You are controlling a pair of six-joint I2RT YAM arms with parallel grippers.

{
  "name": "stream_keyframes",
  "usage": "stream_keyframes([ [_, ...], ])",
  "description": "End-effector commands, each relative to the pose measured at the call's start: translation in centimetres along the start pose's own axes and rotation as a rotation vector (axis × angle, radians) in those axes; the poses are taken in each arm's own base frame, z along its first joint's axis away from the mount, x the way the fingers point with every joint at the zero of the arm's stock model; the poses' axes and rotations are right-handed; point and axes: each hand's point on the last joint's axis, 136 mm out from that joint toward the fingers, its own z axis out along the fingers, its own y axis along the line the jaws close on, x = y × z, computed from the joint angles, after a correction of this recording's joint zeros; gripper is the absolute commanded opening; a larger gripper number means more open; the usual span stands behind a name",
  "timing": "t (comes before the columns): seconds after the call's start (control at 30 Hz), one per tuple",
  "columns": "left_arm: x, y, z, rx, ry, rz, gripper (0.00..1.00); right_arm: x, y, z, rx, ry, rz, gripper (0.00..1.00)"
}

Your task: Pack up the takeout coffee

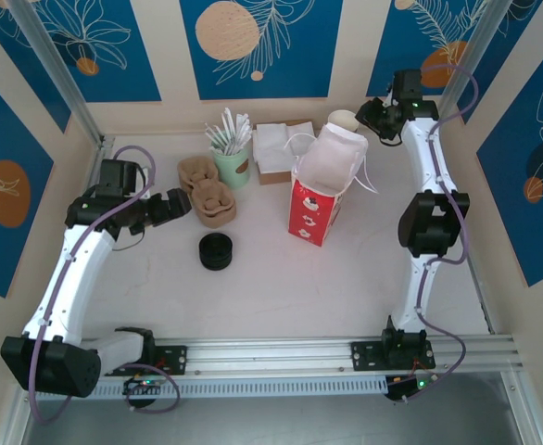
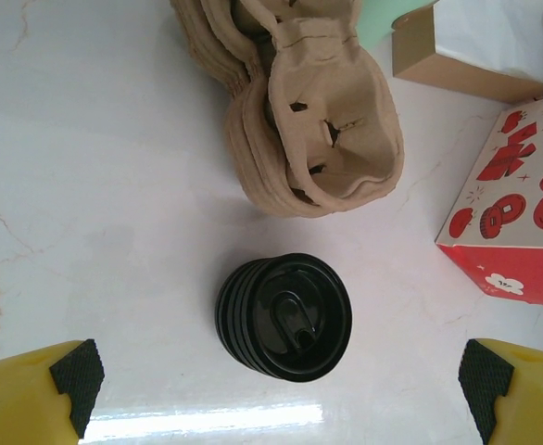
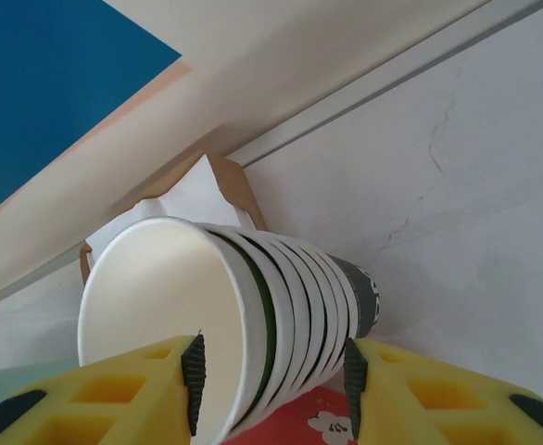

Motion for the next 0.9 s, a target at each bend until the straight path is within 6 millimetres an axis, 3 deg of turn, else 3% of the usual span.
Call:
stream_keyframes([
  [0.0,0.4,0.4,-0.6,-0.028,0.006,-0.012,1.00,-0.5,0.8,0.4,-0.051,0.007,-0.012,0.43],
  [0.47,0.8,0.9,-0.5,-0.047,0.006,-0.022,1.00,-0.2,1.0,1.3,-0.068,0.031,-0.030,0.25],
  [0.87,0.8,1.1,-0.4,-0.055,0.009,-0.014,1.00,0.3,1.3,2.2,-0.055,0.045,-0.053,0.24],
])
